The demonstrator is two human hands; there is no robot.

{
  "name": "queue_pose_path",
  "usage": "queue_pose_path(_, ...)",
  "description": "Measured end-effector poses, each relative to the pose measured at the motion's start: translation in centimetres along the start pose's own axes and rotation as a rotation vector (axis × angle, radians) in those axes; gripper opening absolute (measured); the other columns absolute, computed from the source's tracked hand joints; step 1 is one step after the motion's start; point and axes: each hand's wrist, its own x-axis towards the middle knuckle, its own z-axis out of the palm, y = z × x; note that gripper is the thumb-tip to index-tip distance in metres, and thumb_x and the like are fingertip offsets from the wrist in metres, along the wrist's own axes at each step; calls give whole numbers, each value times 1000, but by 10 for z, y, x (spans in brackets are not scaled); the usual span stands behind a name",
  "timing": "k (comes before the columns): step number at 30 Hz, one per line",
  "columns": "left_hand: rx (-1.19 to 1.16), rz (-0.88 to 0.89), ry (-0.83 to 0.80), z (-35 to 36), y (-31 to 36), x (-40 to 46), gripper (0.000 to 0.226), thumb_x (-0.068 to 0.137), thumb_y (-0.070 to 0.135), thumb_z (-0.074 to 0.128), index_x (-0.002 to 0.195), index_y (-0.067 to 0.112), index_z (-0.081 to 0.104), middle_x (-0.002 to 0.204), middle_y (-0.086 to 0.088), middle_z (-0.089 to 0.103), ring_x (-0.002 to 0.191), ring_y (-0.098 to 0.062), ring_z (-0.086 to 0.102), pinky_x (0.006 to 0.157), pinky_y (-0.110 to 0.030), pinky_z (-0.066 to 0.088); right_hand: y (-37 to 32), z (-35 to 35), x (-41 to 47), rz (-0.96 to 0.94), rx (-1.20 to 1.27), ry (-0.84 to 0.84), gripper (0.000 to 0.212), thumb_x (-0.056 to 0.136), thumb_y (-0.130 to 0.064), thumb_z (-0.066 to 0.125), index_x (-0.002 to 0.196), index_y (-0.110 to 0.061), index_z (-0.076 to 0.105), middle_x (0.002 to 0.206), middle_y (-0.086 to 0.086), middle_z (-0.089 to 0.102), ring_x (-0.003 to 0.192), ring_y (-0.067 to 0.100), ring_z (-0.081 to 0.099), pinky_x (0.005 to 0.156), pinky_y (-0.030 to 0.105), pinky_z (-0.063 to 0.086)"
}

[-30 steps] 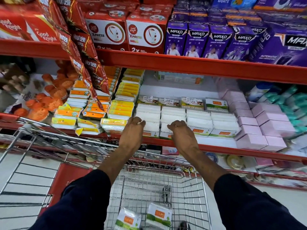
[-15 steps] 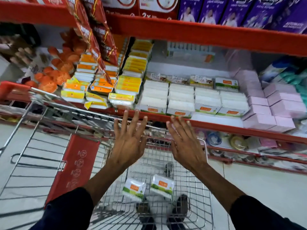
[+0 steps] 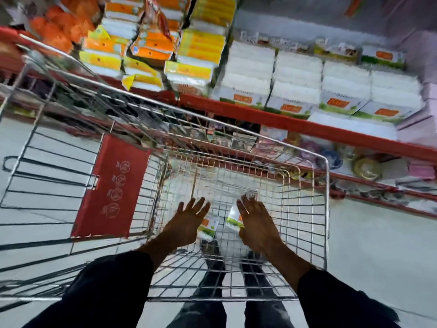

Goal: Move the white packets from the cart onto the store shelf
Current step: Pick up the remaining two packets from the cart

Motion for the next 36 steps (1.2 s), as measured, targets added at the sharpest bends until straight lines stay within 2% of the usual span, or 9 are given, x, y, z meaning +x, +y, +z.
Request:
queue_pose_path(3,81,36,-75,15,-3,21,102,85,16,70,155,15,-5,166,-12,-3,151,-37,6,121,-59,16,3,21,12,100,2,-85,88,92,-35,57,154,-9,0,164,14,-2,150,33,4,123,47,12)
queue_pose_path(6,143,90,-110,26,-5,39,94,90,15,66,155,10,-2,165,-15,4,151,-38,10,121,-57,17,6,36,27,185,9,-164,89,93,-33,58,154,-8,-2,163,15,0,149,35,9,122,48,15)
queue_pose_path(11,181,113,-109,41,-1,56,85,86,8,64,153,9,12,156,-16,31,142,-36,31,117,-57,23,11,47,41,219,-60,-162,93,84,-22,71,152,-5,11,144,17,43,126,34,46,101,47,43)
queue_pose_path(14,213,96,-104,36,2,64,88,80,11,73,150,8,21,145,-17,41,133,-37,39,110,-59,32,12,47,45,252,-88,-181,91,84,-22,72,151,-6,13,141,18,44,125,35,46,97,50,45)
queue_pose_path(17,258,94,-118,33,-3,68,88,71,27,83,142,8,35,140,-18,42,129,-37,42,107,-58,33,14,45,47,277,-86,-188,95,78,-31,78,148,-5,19,139,18,41,125,36,44,96,51,45)
queue_pose_path(21,285,91,-147,28,-5,66,68,75,32,79,131,12,48,135,-16,46,124,-34,47,103,-52,39,15,41,46,280,1,-213,78,73,-34,82,136,-11,42,134,16,41,122,34,43,96,50,43)
queue_pose_path(25,207,64,-175,16,-2,58,58,80,28,75,129,11,49,131,-12,56,123,-31,51,102,-46,41,15,37,42,310,94,-195,78,71,-36,83,132,-8,43,131,16,46,122,35,44,97,47,45)
queue_pose_path(29,205,47,-96,-6,1,42,52,80,31,72,125,14,54,123,-8,64,123,-30,49,98,-42,42,12,22,31,305,287,-127,66,79,-30,77,128,-2,42,125,18,59,117,34,55,92,39,47)
queue_pose_path(36,115,6,123,-80,5,-6,51,75,33,70,123,19,59,114,-7,70,118,-30,51,99,-42,43,6,-62,-5,232,268,74,61,76,-35,75,122,-6,48,117,15,65,109,32,61,83,35,51)
